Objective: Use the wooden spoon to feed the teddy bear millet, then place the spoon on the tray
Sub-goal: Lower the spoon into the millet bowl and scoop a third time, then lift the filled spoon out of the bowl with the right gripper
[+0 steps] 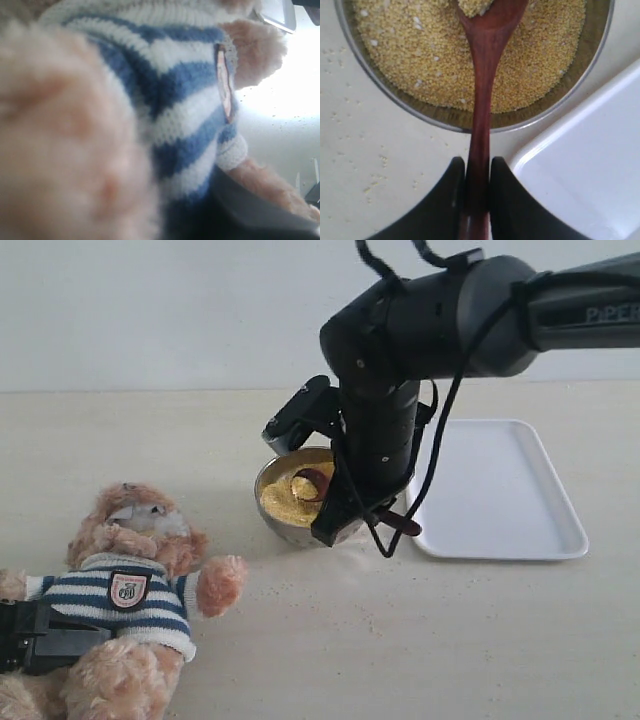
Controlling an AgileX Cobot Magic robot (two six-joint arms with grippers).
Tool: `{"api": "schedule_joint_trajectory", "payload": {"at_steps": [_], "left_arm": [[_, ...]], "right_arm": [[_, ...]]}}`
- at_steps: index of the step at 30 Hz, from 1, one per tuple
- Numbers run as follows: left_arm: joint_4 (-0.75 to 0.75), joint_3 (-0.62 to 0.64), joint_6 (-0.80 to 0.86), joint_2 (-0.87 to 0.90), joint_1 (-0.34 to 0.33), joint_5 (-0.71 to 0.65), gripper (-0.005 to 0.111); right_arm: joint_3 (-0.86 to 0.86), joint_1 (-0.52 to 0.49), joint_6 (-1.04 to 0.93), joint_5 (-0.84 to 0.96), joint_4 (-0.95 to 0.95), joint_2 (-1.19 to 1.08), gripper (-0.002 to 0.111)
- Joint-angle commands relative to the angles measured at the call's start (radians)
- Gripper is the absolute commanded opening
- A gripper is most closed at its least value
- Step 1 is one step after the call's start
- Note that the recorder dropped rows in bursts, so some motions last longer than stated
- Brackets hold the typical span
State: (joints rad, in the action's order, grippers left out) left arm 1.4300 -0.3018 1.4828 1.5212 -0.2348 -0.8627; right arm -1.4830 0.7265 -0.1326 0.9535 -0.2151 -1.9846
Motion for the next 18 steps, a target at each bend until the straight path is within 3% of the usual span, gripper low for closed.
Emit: {"api": "schedule_joint_trajectory", "payload": {"at_steps": [1,18], "left_arm": [[0.015,0.001,0.002,-0.001,-0.001,-0.016,0.007],[0.013,0.001,0.002,-0.001,-0.001,-0.016,0.007]], "right_arm": [[-0.007,-0.032,-0.061,0.023,0.062,0.04,0.0],[-0.008,-0.049,-0.131,0.076,0.12,0.086,0.0]]}}
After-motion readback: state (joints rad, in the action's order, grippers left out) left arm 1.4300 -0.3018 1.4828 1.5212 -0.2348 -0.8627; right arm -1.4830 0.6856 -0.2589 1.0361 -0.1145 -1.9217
